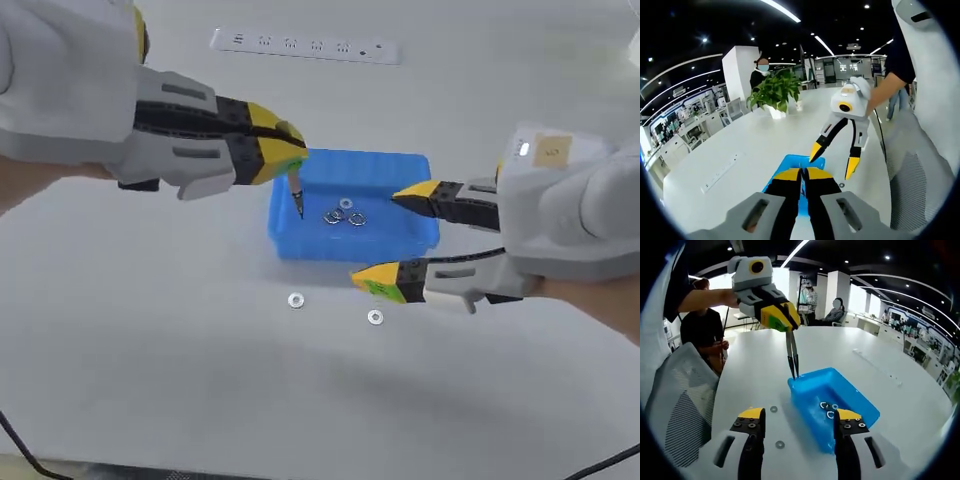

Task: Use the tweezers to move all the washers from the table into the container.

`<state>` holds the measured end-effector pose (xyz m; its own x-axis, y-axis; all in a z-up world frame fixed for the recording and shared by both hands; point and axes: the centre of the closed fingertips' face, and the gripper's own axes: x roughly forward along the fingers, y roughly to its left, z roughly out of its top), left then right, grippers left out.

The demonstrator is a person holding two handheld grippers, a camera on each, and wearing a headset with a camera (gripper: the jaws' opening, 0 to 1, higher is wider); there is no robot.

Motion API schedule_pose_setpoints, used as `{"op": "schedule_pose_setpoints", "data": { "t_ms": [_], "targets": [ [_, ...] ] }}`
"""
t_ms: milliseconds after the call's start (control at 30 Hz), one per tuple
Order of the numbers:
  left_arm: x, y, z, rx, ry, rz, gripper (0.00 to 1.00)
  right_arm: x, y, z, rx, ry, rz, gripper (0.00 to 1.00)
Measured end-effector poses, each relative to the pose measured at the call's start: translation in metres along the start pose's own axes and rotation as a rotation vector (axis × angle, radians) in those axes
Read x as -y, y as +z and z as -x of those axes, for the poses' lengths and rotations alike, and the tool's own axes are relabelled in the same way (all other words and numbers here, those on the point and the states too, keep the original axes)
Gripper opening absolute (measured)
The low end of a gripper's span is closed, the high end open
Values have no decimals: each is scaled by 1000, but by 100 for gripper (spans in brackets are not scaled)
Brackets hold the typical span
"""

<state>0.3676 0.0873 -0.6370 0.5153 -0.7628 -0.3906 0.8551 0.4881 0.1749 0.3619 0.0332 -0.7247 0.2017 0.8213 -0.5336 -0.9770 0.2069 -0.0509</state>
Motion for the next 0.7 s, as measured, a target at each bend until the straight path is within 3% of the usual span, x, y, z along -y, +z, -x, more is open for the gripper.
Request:
{"op": "schedule_pose_setpoints", "data": {
  "t_ms": [200, 700],
  "targets": [
    [13, -10, 5, -18, -8, 17, 7, -12, -8, 8, -3, -3, -34, 57],
    [50, -12, 0, -22, -22, 41, 7, -33, -20, 18, -19, 16, -50, 59]
  ]
}}
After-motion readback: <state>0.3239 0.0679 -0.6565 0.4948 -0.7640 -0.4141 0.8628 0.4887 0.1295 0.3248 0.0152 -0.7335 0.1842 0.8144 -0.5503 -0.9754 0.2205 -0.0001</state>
